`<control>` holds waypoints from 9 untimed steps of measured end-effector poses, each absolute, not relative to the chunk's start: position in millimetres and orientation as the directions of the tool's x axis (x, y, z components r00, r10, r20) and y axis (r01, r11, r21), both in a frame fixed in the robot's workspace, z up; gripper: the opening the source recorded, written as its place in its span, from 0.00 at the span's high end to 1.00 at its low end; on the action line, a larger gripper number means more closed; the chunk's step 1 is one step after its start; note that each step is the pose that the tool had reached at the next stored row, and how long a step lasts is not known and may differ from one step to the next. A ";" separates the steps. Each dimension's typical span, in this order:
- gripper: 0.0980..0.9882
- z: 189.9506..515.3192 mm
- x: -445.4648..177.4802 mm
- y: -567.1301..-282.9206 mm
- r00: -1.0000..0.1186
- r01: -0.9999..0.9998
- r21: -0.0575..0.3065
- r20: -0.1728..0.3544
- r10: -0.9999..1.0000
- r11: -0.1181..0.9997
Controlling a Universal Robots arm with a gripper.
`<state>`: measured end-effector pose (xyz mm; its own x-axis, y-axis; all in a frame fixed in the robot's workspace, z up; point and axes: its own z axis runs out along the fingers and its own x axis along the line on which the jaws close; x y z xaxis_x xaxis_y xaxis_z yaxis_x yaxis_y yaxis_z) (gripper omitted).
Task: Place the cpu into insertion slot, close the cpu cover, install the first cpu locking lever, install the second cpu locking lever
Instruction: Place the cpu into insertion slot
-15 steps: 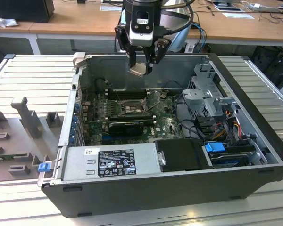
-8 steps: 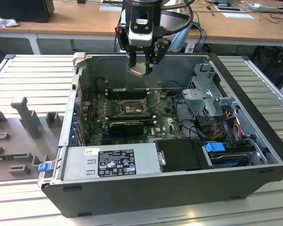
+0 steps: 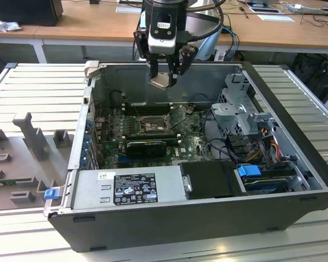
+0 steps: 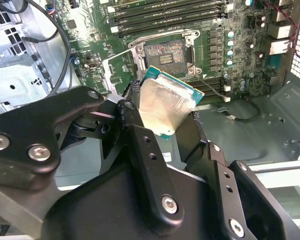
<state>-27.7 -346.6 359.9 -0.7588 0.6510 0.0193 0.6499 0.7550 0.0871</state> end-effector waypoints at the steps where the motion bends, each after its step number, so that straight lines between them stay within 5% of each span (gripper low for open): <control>1: 0.52 359.9 -27.8 -346.6 -0.758 0.651 0.087 0.019 0.652 0.754; 9: 0.52 358.8 -27.7 -346.6 -0.742 0.668 0.087 0.019 0.670 0.739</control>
